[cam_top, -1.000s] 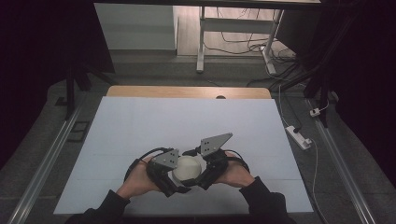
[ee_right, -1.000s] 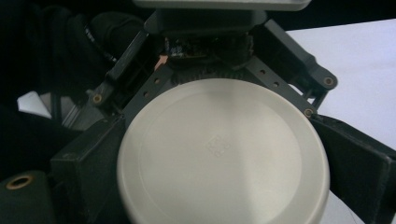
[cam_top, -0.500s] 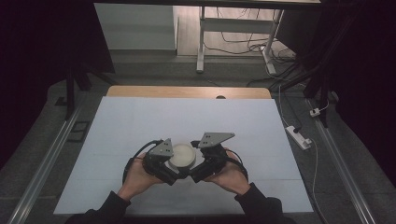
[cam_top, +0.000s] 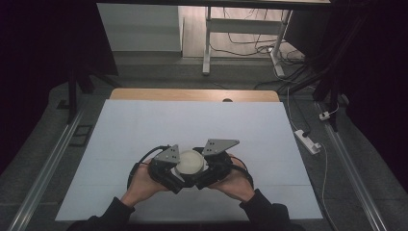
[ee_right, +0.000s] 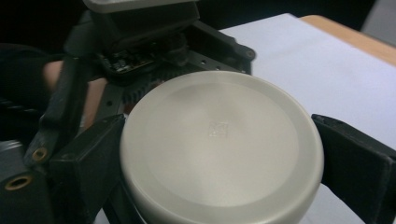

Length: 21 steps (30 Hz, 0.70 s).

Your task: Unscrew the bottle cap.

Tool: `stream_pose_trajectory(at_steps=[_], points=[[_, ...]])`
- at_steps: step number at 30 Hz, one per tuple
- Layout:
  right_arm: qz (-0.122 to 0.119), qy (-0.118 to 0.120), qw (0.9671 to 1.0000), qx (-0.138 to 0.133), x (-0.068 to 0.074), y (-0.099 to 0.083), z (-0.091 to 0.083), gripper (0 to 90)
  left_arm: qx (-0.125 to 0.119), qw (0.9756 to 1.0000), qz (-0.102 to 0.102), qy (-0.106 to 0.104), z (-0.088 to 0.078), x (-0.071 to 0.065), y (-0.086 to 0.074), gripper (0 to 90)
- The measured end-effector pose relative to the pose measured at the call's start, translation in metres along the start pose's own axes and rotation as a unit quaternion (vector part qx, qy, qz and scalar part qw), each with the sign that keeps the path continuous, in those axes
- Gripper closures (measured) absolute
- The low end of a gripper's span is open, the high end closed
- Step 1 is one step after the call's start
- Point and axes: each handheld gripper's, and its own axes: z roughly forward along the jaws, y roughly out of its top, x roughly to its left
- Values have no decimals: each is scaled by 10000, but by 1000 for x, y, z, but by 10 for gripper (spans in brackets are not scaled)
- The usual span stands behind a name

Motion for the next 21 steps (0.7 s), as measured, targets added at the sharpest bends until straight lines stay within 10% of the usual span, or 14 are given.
stream_pose_trajectory(at_steps=[7,12,15,21], points=[[-256,736,9969,107,-5,0,-6,69,91,9978,392,-527,0,-3,1,69],[-680,1482,9863,258,-5,-3,-10,68,184,9928,741,-925,3,-9,1,69],[-735,1546,9847,338,-4,-4,-10,66,205,9919,819,-954,5,-12,1,68],[-356,1044,9939,-9,-7,4,-19,0,151,9978,454,-469,2,-5,0,69]])
